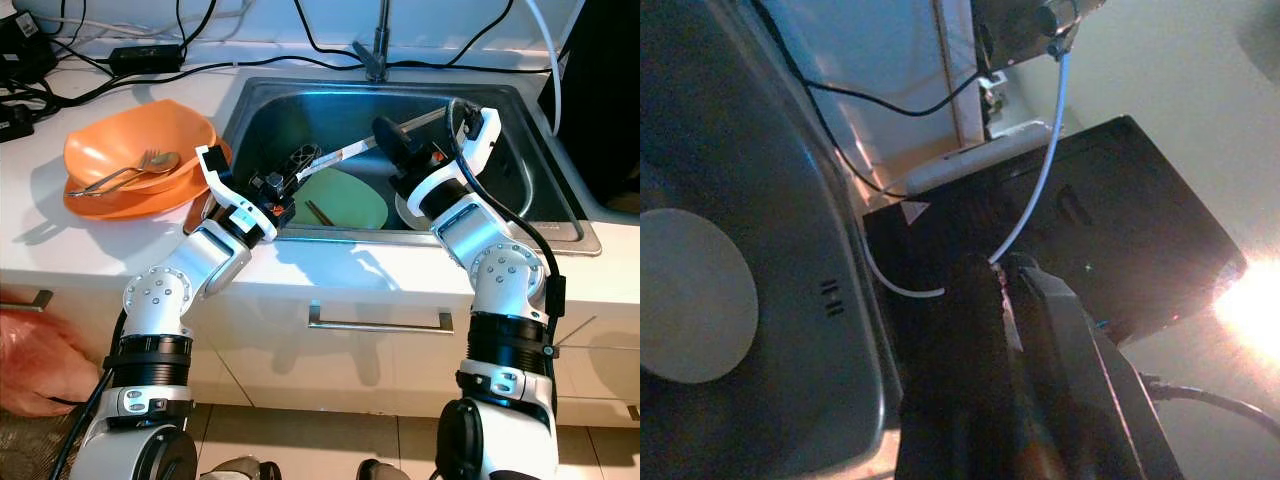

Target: Kitchen organization

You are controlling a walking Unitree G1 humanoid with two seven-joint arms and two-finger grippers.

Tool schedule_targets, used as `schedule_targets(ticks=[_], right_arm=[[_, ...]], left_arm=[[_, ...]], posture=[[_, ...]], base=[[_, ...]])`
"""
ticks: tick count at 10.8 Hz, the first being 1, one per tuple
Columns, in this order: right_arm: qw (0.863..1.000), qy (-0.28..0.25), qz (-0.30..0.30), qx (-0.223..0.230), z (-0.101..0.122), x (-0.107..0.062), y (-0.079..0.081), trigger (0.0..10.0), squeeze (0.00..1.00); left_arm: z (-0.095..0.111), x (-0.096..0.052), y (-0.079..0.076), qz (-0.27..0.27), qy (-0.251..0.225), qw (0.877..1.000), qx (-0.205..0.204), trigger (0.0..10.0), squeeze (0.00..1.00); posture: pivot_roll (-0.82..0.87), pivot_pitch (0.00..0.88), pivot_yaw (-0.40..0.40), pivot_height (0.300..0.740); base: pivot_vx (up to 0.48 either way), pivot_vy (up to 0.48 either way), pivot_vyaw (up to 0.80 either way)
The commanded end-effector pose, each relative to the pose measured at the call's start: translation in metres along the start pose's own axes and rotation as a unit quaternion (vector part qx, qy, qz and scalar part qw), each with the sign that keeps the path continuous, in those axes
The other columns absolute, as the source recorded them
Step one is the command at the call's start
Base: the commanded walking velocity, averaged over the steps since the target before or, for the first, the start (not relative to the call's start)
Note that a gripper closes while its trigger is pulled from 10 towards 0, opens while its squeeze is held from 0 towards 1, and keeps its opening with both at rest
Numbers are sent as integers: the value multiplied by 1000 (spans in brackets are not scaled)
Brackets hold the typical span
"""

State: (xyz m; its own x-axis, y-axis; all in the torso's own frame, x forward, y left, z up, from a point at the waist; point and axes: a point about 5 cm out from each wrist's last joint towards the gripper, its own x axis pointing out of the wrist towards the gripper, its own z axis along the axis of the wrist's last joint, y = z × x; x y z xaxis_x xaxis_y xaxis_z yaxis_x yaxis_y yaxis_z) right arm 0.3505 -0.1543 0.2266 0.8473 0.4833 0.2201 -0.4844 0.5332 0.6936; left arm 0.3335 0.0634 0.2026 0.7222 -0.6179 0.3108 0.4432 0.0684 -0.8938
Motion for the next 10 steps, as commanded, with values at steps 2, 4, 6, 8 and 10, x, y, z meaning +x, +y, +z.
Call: schedule_targets(ticks=[2, 4, 6, 8, 10], right_arm=[[999, 21, 28, -41, 10, 8, 12, 0, 0], [998, 28, 33, -52, 13, 9, 12, 0, 0], [997, 29, 37, -56, 13, 10, 12, 0, 0], [996, 37, 33, -68, 12, 8, 5, 0, 0], [994, 49, 38, -85, 12, 5, 1, 0, 0]], left_arm=[[-22, 5, 2, 2, 44, 999, -16, 0, 0], [-25, 2, -1, -14, 61, 998, -22, 0, 0], [-26, 2, 5, 8, 68, 998, -5, 10000, 1000], [-20, 3, 3, 16, 66, 997, 32, 10000, 1000], [-22, 2, -5, 6, 68, 996, 51, 10000, 1000]], posture=[[19, 85, 36, 740], [18, 85, 31, 740], [19, 86, 36, 740], [16, 89, 39, 740], [17, 89, 39, 740]], base=[[0, 0, 0], [0, 0, 0], [0, 0, 0], [0, 0, 0], [0, 0, 0]])
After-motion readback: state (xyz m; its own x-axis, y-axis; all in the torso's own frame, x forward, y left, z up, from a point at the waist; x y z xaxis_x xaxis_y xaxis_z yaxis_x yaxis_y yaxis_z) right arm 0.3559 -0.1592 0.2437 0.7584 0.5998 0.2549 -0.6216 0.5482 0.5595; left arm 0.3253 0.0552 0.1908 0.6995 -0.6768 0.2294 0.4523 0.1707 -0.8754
